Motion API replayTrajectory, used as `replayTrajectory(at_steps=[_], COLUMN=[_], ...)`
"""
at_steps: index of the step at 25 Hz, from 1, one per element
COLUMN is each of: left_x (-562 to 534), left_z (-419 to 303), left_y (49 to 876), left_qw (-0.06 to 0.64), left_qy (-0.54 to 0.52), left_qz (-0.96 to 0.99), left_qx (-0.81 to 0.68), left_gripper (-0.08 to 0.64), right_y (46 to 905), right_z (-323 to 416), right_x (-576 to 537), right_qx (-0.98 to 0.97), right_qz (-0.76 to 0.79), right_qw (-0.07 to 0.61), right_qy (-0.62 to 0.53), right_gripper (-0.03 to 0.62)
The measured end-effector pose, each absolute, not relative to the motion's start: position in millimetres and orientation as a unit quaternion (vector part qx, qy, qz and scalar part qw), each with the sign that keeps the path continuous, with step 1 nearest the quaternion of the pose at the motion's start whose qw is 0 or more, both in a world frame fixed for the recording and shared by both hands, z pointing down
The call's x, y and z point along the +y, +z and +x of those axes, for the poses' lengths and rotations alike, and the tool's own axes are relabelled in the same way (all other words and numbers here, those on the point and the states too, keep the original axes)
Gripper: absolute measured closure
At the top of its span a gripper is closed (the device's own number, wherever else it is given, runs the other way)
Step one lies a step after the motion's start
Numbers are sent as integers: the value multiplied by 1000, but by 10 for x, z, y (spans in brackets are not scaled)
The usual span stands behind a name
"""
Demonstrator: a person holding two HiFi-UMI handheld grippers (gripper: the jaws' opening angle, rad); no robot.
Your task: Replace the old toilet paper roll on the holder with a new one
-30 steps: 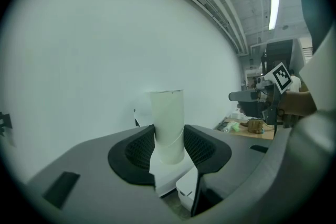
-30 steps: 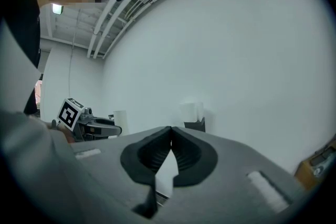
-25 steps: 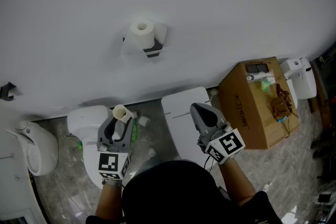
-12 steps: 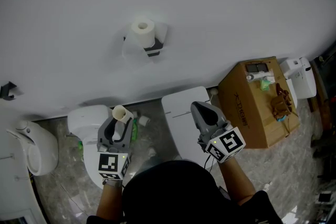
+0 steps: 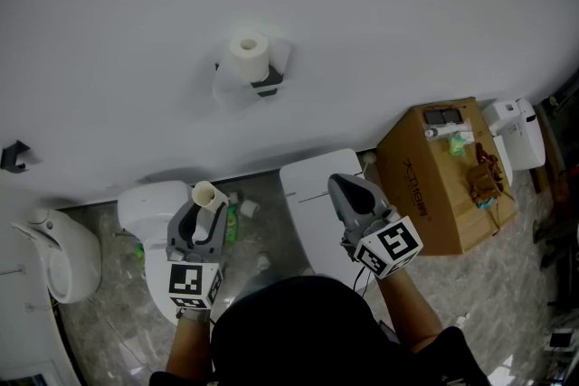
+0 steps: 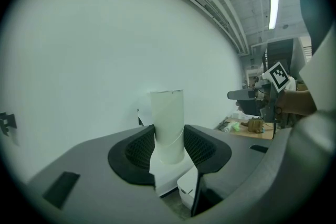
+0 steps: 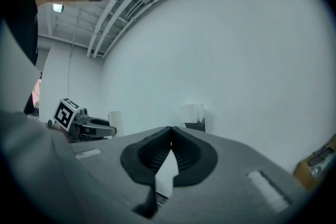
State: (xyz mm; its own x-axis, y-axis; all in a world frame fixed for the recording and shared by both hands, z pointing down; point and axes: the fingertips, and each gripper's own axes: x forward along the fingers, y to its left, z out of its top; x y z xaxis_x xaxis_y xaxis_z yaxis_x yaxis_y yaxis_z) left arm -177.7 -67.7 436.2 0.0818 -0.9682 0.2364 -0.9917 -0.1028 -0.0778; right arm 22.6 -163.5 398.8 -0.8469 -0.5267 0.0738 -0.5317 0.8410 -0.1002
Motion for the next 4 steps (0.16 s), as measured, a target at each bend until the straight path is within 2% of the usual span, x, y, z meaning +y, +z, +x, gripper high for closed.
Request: replayTrajectory(at_steps=[4], left_x=[-665], left_z=[-1791], left_y=[4367], left_qw=[52], left_qy=[114], left_qz=[733], left_qx=[-669], left_gripper=[376], right_y=[4002], right_z=[196], right_x=[-1623], right_qx=[-960], right_qz=[274], right_qw=[24], right_qy=[60], right_gripper=[594])
